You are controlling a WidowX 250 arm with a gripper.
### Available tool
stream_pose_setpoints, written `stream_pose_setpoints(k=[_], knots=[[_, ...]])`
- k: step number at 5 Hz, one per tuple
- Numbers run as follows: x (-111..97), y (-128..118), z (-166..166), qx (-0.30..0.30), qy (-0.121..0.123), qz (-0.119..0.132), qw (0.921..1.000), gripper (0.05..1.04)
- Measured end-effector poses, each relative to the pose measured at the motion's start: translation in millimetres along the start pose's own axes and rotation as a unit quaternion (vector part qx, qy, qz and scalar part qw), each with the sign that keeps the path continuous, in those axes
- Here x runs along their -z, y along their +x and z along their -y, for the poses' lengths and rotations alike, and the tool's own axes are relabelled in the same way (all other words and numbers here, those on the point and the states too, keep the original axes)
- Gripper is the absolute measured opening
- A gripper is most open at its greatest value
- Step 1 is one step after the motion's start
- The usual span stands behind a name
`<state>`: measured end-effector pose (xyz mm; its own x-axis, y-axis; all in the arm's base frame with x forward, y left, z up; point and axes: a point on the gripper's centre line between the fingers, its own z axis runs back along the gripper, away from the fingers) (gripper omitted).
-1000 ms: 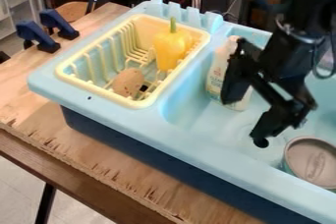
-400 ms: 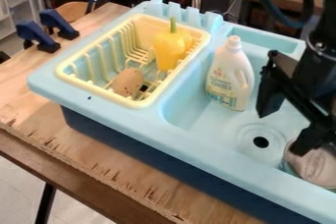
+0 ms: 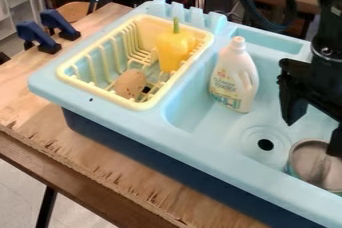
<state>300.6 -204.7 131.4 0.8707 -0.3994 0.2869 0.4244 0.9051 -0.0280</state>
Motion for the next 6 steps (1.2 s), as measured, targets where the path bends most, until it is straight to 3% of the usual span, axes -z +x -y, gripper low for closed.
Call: stream_pose_setpoints(k=[2, 6], knots=[[6.9, 4.9, 16.5, -0.021, -0.041, 0.024, 0.9986, 1.003], [15.5, -8.1, 16.1, -0.045, -0.092, 0.004, 0.9947, 1.002]])
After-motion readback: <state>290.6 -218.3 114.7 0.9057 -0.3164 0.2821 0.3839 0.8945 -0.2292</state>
